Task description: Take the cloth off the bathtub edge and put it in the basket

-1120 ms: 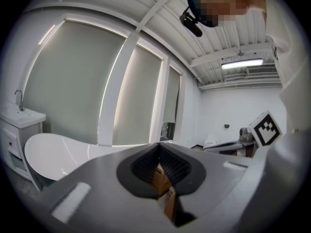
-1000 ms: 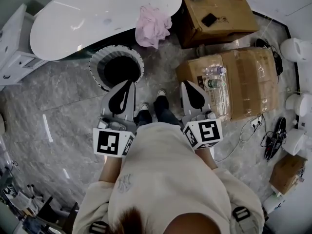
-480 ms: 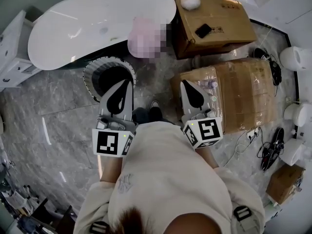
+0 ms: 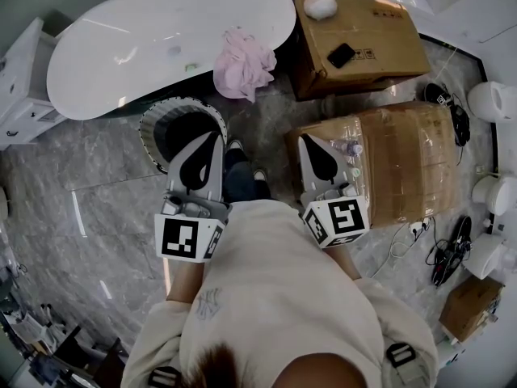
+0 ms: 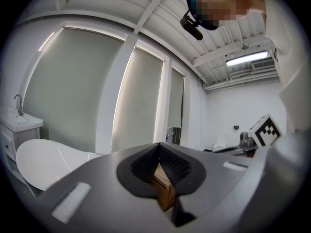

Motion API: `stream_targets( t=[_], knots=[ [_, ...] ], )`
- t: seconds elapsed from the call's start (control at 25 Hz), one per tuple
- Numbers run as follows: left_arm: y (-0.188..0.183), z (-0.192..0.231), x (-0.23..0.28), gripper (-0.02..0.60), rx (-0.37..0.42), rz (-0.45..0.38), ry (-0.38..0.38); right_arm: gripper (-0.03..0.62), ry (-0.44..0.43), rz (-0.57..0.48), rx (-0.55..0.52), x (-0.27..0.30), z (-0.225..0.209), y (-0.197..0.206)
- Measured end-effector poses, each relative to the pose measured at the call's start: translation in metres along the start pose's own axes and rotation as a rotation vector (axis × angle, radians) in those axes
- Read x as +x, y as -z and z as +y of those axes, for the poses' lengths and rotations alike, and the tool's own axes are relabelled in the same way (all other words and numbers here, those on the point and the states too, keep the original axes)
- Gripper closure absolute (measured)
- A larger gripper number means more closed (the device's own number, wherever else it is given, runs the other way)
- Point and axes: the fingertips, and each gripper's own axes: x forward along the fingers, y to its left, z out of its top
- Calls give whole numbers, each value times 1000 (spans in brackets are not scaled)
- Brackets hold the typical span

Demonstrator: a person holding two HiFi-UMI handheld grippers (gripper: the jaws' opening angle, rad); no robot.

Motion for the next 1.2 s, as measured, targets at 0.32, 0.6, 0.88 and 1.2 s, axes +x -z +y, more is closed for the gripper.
stream_targets(
  t=[0.32, 0.6, 0.88, 1.2],
  knots=[
    [-5, 45, 44, 532, -8, 8, 27, 594, 23, 8, 8, 53, -5, -16],
    [-19, 103, 84, 532, -11, -14, 57, 594, 32, -17, 7, 117, 3, -44],
    [-20, 141, 106, 532, -27, -10, 87, 594, 66, -18, 0, 154, 9, -55],
    [-14, 156, 115, 533, -48, -10, 95, 594, -12, 6, -158, 176, 24, -67]
  ],
)
